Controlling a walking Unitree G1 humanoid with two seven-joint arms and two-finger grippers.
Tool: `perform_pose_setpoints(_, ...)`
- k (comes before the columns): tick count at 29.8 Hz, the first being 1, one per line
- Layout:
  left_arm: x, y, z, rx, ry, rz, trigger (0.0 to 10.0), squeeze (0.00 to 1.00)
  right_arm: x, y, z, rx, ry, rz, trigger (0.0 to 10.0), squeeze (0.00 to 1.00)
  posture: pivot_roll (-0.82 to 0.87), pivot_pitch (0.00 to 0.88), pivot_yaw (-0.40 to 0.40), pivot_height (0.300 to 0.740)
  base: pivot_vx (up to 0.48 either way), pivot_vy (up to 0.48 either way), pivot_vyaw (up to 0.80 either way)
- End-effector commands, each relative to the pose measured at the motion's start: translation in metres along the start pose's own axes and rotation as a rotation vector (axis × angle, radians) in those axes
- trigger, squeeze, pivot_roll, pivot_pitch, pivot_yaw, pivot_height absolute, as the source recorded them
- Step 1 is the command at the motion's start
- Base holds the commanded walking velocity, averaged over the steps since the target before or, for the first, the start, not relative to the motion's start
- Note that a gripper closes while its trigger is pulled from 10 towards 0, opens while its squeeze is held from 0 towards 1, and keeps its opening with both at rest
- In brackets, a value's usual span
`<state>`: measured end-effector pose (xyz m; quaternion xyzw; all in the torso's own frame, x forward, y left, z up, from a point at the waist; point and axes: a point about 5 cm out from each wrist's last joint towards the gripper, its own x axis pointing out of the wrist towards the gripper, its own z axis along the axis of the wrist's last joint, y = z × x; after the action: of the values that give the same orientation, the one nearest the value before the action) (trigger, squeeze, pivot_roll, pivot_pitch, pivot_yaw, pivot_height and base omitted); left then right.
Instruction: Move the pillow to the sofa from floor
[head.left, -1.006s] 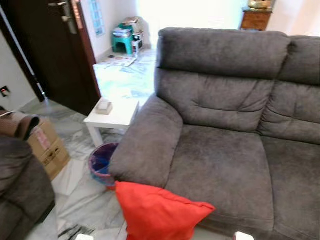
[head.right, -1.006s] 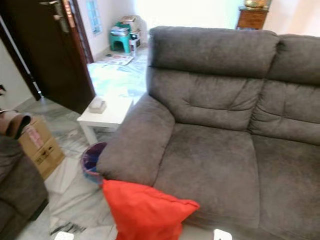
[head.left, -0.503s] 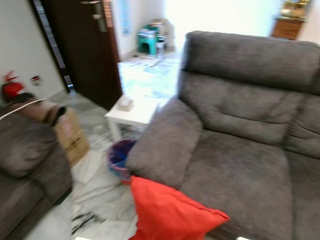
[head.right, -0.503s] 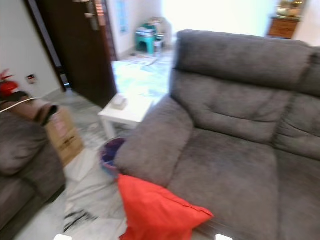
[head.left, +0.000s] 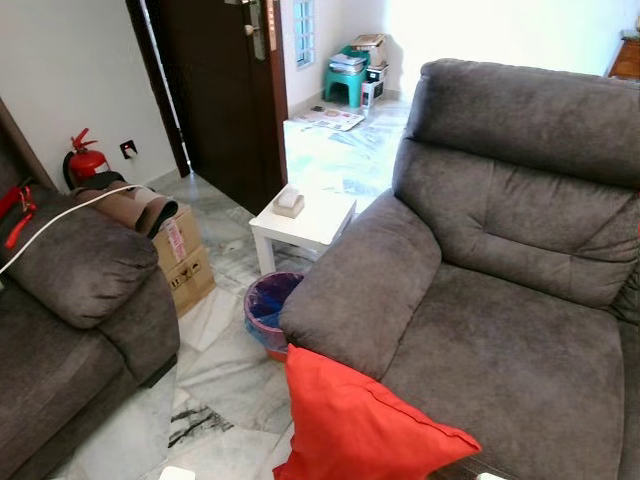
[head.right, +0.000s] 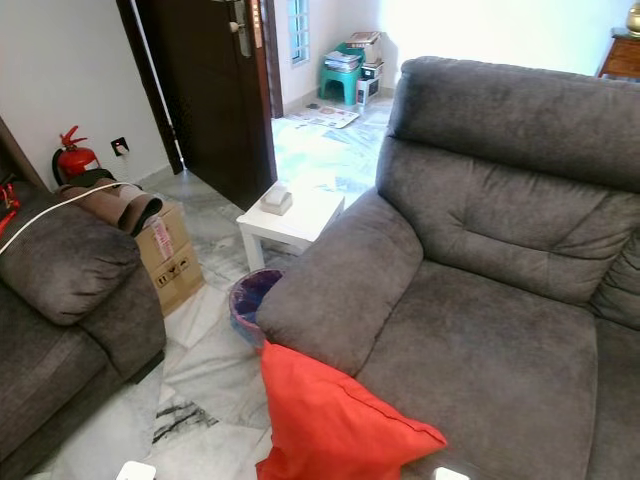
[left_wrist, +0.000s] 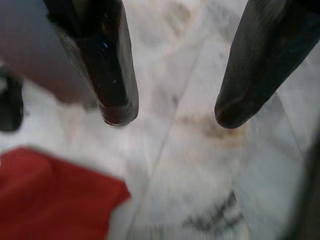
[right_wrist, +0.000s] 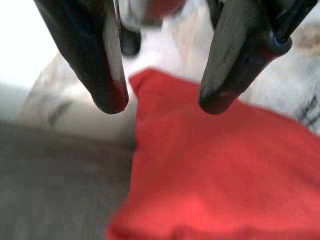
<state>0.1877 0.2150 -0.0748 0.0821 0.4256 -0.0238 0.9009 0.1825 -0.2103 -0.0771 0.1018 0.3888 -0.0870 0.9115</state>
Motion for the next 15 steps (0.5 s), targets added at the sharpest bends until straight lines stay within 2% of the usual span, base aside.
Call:
perform_pose_setpoints(1,0.001,0.008,0.01,-0.01,-0.054,0.025,10.0,0.0,0.002,0.003,0.009,0.002,-0.049,0.01,10.0,0.0,-0.04,0.015,0.044,0.74,0.0,0.0,0.0)
perform_pose_setpoints(2,0.002,0.009,0.019,-0.013,-0.096,0.033,10.0,0.0,0.003,0.004,0.015,0.01,-0.082,0.016,10.0,0.0,-0.04,0.018,0.046,0.74,0.0,0.0,0.0)
perform_pose_setpoints(3,0.004,0.013,0.052,-0.022,-0.245,0.051,10.0,0.0,0.005,0.007,0.036,-0.002,-0.183,0.05,10.0,0.0,-0.04,0.02,0.046,0.74,0.0,0.0,0.0)
perform_pose_setpoints(6,0.001,0.017,0.087,0.008,-0.411,0.072,10.0,0.0,0.005,0.011,0.055,-0.016,-0.281,0.099,10.0,0.0,-0.03,0.023,0.047,0.74,0.0,0.0,0.0)
perform_pose_setpoints(8,-0.003,0.02,0.103,0.014,-0.497,0.088,10.0,0.0,0.005,0.012,0.064,-0.022,-0.336,0.111,10.0,0.0,-0.03,0.024,0.049,0.74,0.0,0.0,0.0)
perform_pose_setpoints(9,-0.009,0.019,0.117,0.036,-0.596,0.096,10.0,0.0,0.003,0.012,0.076,0.002,-0.407,0.124,10.0,0.0,-0.03,0.025,0.05,0.74,0.0,0.0,0.0)
perform_pose_setpoints(10,-0.009,0.019,0.117,0.036,-0.596,0.096,10.0,0.0,0.003,0.012,0.076,0.002,-0.407,0.124,10.0,0.0,-0.03,0.025,0.05,0.74,0.0,0.0,0.0)
perform_pose_setpoints(11,-0.014,0.016,0.126,0.038,-0.667,0.094,10.0,0.0,0.002,0.013,0.082,-0.003,-0.443,0.136,10.0,0.0,-0.04,0.026,0.05,0.74,0.0,0.0,0.0)
perform_pose_setpoints(13,-0.018,0.012,0.129,0.037,-0.708,0.091,10.0,0.0,0.0,0.017,0.083,-0.044,-0.462,0.17,10.0,0.0,-0.03,0.027,0.045,0.74,0.0,0.0,0.0)
perform_pose_setpoints(15,-0.026,0.007,0.133,0.027,-0.766,0.081,10.0,0.0,-0.005,0.02,0.089,-0.095,-0.528,0.204,10.0,0.0,-0.03,0.033,0.043,0.74,0.0,0.0,0.0)
